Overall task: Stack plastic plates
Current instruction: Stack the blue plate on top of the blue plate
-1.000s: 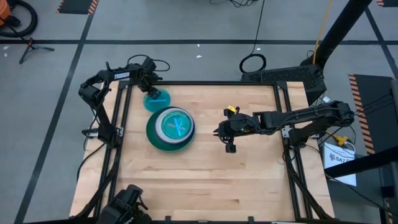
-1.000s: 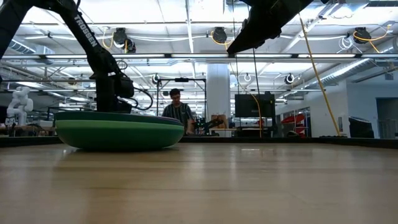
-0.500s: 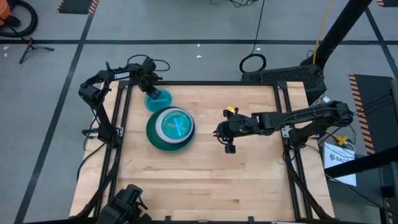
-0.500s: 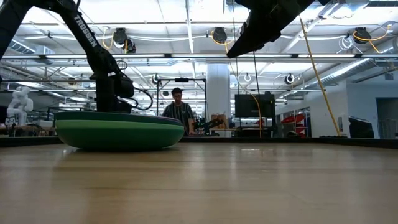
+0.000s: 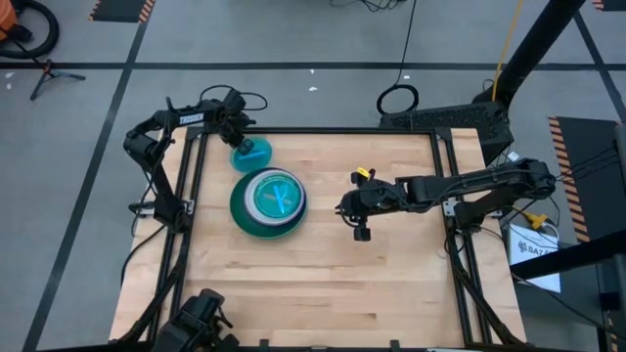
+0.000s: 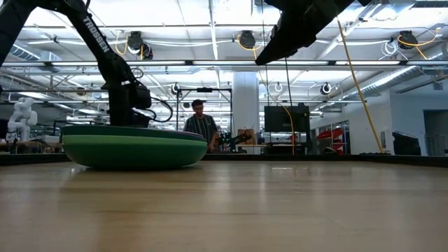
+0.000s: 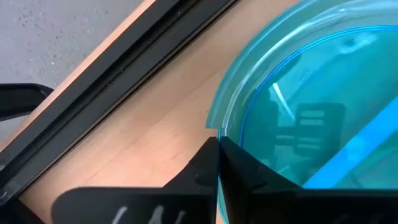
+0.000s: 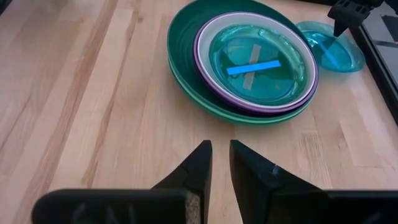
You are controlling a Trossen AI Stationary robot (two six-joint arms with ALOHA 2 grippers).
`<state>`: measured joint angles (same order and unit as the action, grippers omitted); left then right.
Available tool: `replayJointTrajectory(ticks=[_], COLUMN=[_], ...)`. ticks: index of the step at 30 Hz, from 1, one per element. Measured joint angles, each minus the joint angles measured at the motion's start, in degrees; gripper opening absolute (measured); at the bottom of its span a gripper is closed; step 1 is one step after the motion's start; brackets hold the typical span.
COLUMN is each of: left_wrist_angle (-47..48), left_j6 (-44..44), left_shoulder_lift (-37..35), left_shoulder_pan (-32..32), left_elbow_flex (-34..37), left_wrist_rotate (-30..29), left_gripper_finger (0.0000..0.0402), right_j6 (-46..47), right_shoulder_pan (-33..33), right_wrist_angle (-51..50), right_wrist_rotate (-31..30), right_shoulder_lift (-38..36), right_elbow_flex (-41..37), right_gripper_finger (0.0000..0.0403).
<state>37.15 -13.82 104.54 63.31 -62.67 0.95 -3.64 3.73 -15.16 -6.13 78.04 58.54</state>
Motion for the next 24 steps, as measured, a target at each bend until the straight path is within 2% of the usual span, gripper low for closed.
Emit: replayJointTrajectory(ticks=[9, 24], left_wrist_angle=[2.1, 17.1], left_j6=[0.5, 0.6], left_shoulder_lift=[0.0, 0.0], left_shoulder_pan=[0.0, -0.4], left_elbow_flex=[-2.5, -20.9], left_wrist_rotate=[0.0, -1.1], left_gripper_finger=[0.0007, 0.0007], right_j6=[0.0, 0.0], right_shoulder_pan=[0.0, 0.0], right_wrist_angle=[0.0, 0.0], right_wrist_rotate=[0.0, 0.0], right_shoulder_lift=[0.0, 0.0], right_elbow_flex=[0.0, 0.0], right_gripper_finger=[0.0050, 0.0050])
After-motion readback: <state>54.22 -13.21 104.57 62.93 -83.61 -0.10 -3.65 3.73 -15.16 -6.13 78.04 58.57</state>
